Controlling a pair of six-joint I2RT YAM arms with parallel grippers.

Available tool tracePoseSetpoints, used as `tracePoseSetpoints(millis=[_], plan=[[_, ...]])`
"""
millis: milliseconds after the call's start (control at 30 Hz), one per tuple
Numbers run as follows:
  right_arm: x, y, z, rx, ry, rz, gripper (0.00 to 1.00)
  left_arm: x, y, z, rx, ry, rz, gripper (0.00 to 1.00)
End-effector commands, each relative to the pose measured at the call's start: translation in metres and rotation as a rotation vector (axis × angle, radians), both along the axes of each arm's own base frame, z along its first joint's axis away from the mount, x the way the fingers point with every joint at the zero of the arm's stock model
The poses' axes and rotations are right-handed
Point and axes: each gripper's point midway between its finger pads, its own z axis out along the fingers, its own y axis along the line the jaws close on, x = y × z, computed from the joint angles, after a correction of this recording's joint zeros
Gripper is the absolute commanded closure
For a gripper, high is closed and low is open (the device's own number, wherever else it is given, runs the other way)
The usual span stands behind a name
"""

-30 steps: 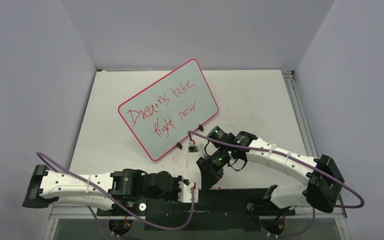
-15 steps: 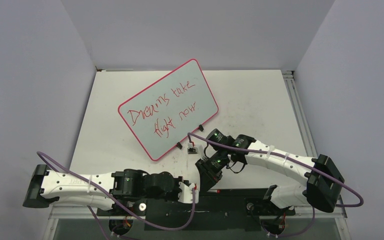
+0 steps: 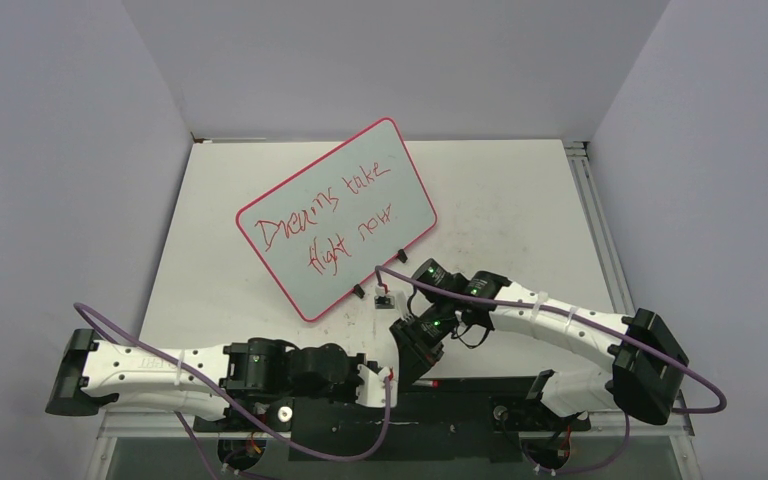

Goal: Write a sentence on the whiteboard
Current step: Close the whiteboard marker at the center of the board.

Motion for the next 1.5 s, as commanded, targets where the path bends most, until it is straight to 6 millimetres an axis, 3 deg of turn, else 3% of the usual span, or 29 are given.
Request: tracePoseSetpoints(millis=[0, 167, 367, 633, 867, 1000, 1133, 1467], plan=[[0.011, 0.029, 0.027, 0.209, -0.122, 0.033, 0.95, -0.004, -0.05, 0.075, -0.315, -0.012, -0.038, 1.0], [0.014, 0.022, 0.021, 0.163, -0.163, 0.02, 0.95, 0.008, -0.037, 0.071, -0.261, -0.048, 0.022, 1.0], [0.018, 0.015, 0.015, 0.119, -0.205, 0.001, 0.95, 0.022, -0.021, 0.069, -0.188, -0.093, 0.091, 0.84], [0.031, 0.014, 0.011, 0.089, -0.281, -0.062, 0.95, 0.031, -0.016, 0.08, -0.178, -0.124, 0.14, 0.65], [0.061, 0.014, 0.016, 0.084, -0.424, -0.235, 0.95, 0.037, -0.004, 0.094, -0.21, -0.075, 0.243, 0.52], [0.087, 0.016, 0.031, 0.137, -0.523, -0.407, 0.95, 0.045, 0.005, 0.114, -0.342, 0.03, 0.385, 0.43], [0.108, 0.015, 0.06, 0.269, -0.628, -0.563, 0.95, 0.063, 0.015, 0.149, -0.572, 0.152, 0.588, 0.3], [0.114, 0.02, 0.147, 0.7, -0.731, -0.692, 0.95, 0.119, 0.032, 0.237, -1.059, 0.421, 0.808, 0.25]])
